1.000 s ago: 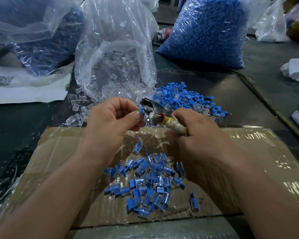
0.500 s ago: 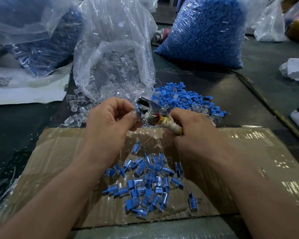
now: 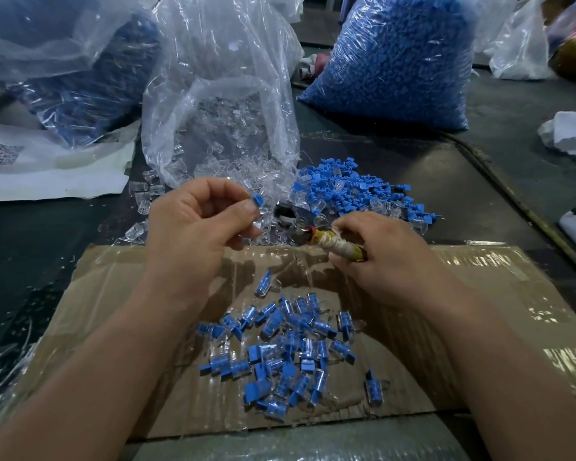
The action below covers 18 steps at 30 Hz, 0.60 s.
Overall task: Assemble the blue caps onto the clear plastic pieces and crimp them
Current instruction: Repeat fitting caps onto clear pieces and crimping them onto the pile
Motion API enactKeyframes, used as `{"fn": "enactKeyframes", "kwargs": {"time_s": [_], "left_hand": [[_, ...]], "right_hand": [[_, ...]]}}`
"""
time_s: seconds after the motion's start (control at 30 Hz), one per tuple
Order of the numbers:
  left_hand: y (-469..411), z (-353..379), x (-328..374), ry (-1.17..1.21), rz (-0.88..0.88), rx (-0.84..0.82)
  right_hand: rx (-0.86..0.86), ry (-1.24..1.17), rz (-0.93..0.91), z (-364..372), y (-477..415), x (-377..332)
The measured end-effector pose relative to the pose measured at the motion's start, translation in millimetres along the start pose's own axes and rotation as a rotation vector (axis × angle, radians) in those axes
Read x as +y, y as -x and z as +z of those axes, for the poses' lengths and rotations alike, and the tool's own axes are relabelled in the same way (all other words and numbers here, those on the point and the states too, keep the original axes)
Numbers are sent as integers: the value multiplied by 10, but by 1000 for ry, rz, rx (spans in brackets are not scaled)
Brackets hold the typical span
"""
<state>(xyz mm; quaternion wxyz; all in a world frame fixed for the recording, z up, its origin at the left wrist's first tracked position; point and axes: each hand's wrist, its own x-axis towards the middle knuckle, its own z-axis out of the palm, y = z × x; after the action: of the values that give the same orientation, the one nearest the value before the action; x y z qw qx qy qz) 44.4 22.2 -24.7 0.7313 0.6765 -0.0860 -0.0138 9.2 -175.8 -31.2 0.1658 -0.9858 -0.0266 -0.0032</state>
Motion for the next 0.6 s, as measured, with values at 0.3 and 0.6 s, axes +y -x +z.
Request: {"fn": "enactKeyframes", "kwargs": {"time_s": [0.3, 0.6], "left_hand": [[69, 18, 67, -196, -159, -570], [-69, -78, -58, -481, -11, -12]], "right_hand": [[-145, 70, 49, -39, -21, -22], [-229, 51, 39, -69, 6, 2]]}}
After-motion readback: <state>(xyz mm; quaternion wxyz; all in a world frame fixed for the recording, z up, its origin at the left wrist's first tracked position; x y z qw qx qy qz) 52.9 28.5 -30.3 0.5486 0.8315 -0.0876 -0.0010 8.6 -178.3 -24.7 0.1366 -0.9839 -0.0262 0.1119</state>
